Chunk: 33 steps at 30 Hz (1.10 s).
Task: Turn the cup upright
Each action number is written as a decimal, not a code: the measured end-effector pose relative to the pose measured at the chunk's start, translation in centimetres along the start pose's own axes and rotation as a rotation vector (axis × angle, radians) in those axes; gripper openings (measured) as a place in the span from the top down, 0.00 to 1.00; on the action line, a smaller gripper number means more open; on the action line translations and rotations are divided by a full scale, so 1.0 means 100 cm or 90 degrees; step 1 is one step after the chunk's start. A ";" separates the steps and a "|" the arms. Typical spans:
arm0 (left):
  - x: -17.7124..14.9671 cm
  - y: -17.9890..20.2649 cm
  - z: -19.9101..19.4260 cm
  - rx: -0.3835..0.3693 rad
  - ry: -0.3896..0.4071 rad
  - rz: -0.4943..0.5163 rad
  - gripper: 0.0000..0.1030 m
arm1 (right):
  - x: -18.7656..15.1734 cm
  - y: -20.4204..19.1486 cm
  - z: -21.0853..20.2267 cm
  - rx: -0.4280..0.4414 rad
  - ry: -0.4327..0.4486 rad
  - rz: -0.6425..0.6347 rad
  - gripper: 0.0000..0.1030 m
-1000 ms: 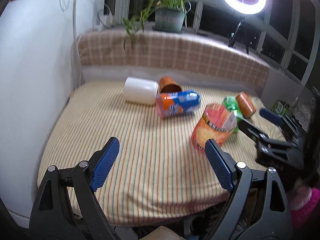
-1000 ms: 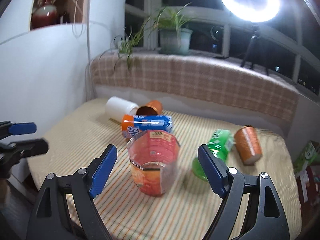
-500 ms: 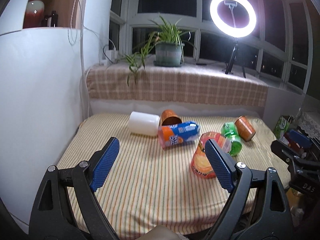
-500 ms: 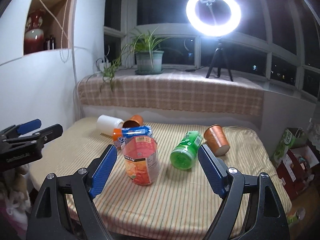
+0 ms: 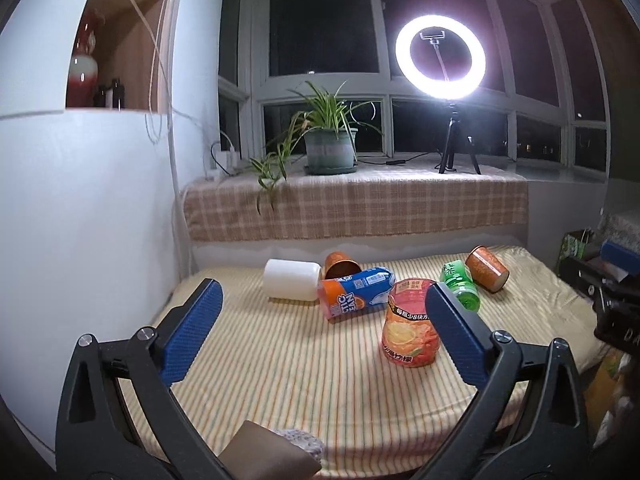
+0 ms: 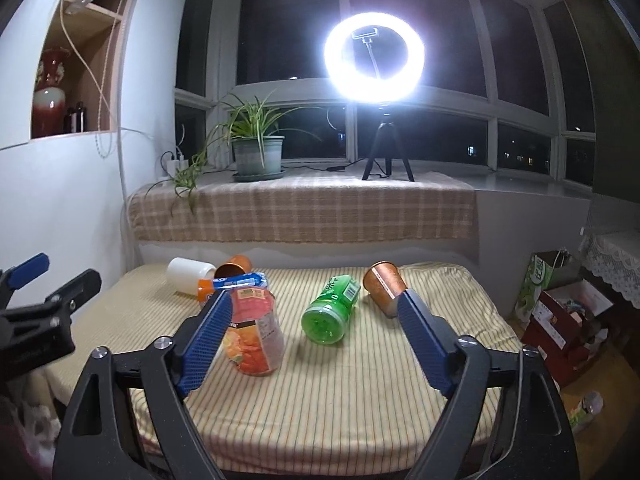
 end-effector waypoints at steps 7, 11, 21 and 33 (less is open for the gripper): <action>-0.001 0.000 -0.001 -0.003 -0.007 -0.014 0.00 | 0.004 0.000 -0.006 -0.013 0.019 -0.013 0.15; 0.003 -0.007 0.000 0.009 -0.002 -0.040 0.00 | 0.007 0.001 -0.008 -0.012 0.027 -0.008 0.15; 0.004 -0.008 0.001 0.013 -0.002 -0.036 0.00 | 0.013 0.001 -0.009 -0.013 0.038 -0.011 0.15; 0.001 -0.006 0.002 0.008 -0.006 -0.039 0.00 | 0.014 0.003 -0.008 -0.016 0.039 -0.008 0.15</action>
Point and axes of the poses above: each gripper's, at about its wrist camera, not at the fingertips, and z roughly the way its jaws point, y to its right, x to its top, the point moved 8 cm from there along z, roughly the way its jaws point, and after that the axes turned 10 degrees about y, right-handed, at the moved point
